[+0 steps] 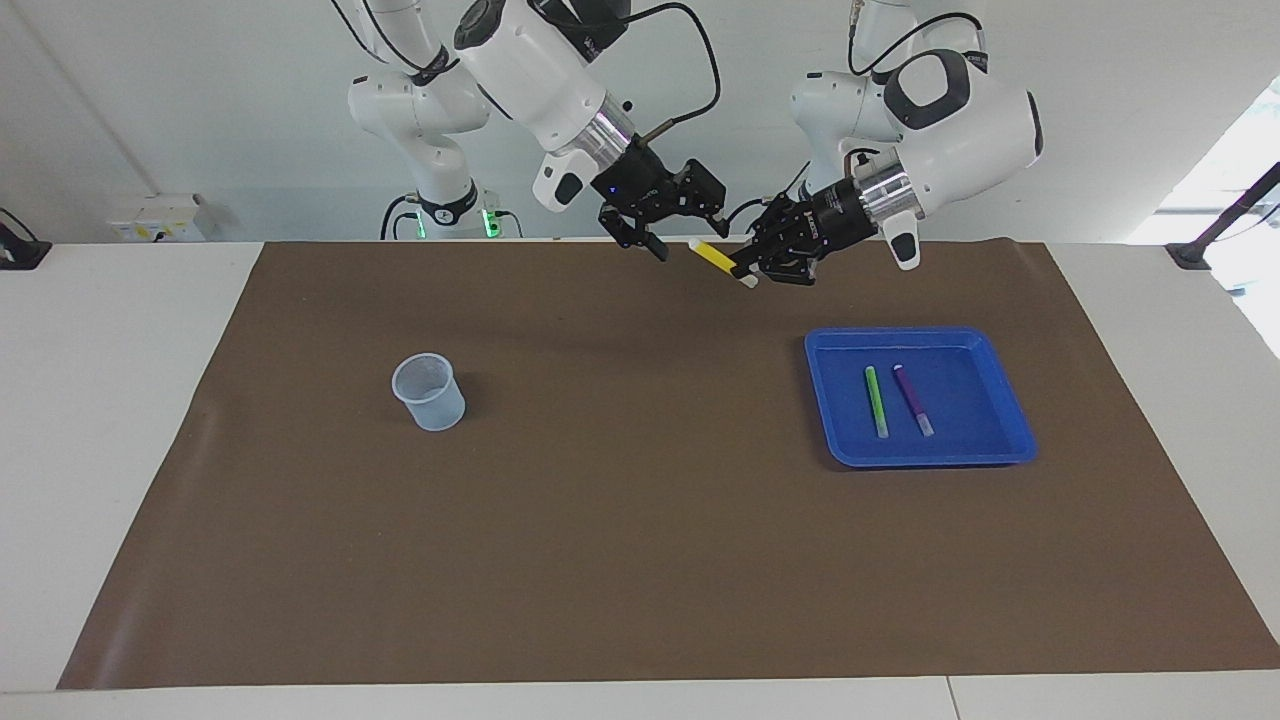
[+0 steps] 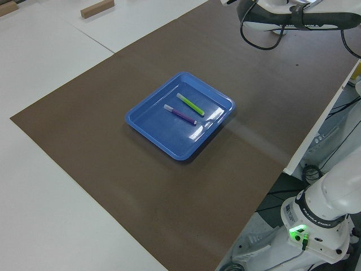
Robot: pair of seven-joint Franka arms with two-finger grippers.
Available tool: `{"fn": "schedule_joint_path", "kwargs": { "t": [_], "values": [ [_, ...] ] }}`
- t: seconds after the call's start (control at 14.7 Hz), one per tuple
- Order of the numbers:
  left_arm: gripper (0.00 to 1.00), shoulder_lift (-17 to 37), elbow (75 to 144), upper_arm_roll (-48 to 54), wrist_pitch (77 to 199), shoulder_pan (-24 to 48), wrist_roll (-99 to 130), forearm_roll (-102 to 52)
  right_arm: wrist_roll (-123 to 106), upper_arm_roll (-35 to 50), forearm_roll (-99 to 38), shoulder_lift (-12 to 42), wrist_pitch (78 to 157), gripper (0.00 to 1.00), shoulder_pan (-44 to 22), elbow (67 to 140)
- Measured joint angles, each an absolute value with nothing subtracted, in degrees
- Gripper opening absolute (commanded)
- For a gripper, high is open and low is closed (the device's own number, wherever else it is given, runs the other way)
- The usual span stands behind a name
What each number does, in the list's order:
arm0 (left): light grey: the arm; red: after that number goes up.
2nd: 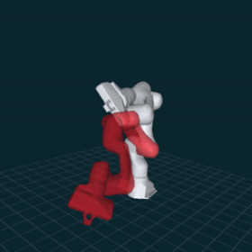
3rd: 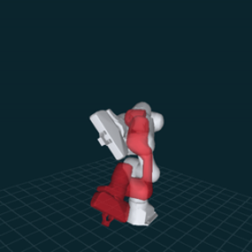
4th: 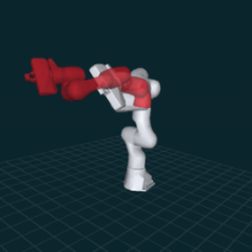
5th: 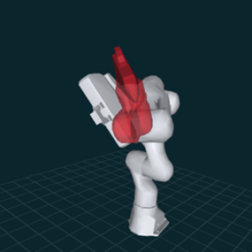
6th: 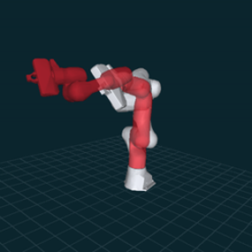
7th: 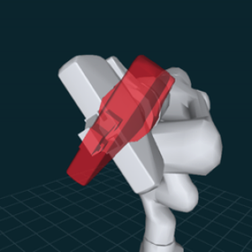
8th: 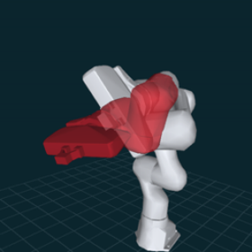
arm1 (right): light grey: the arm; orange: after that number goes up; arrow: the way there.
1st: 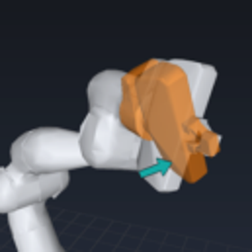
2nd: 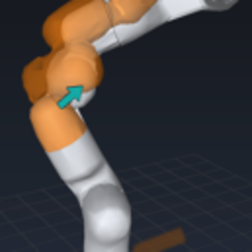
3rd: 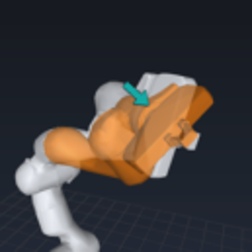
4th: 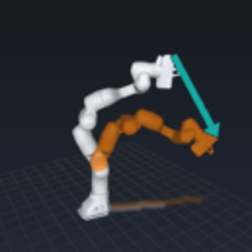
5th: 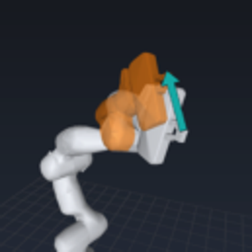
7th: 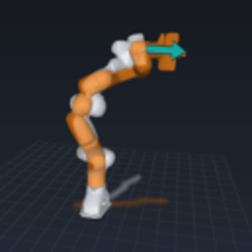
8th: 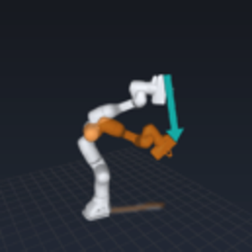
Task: Transfer and insert pens with both arms
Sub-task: 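Bring the yellow pen toward the right gripper and grasp its tip, then open the left gripper while the right gripper pulls the yellow pen away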
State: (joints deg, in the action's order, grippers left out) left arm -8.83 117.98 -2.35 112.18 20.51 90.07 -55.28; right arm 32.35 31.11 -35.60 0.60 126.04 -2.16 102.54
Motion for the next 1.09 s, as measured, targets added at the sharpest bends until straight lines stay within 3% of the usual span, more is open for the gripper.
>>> {"fn": "schedule_joint_path", "kwargs": {
  "t": [0.55, 0.82, 0.95, 1.09],
  "values": [
    [0.0, -9.0, 118.3, -2.3, 112.6, 20.5, 90.1, -55.3, 32.3, 31.1, -34.6, 0.6, 129.5, 1.0, -2.2, 102.5],
    [0.0, -9.0, 118.3, -2.3, 112.7, 20.5, 90.1, -55.4, 32.3, 31.1, -34.6, 0.6, 129.5, 0.9, -2.2, 102.5],
    [0.0, -9.1, 118.3, -2.3, 112.7, 20.5, 90.1, -55.4, 32.3, 31.3, -34.6, 0.6, 129.5, 0.73, -2.2, 102.6],
    [0.0, -9.1, 118.4, -2.3, 112.8, 20.5, 90.1, -55.4, 32.2, 31.9, -34.6, 0.6, 129.5, 0.35, -2.2, 102.7]
  ]
}}
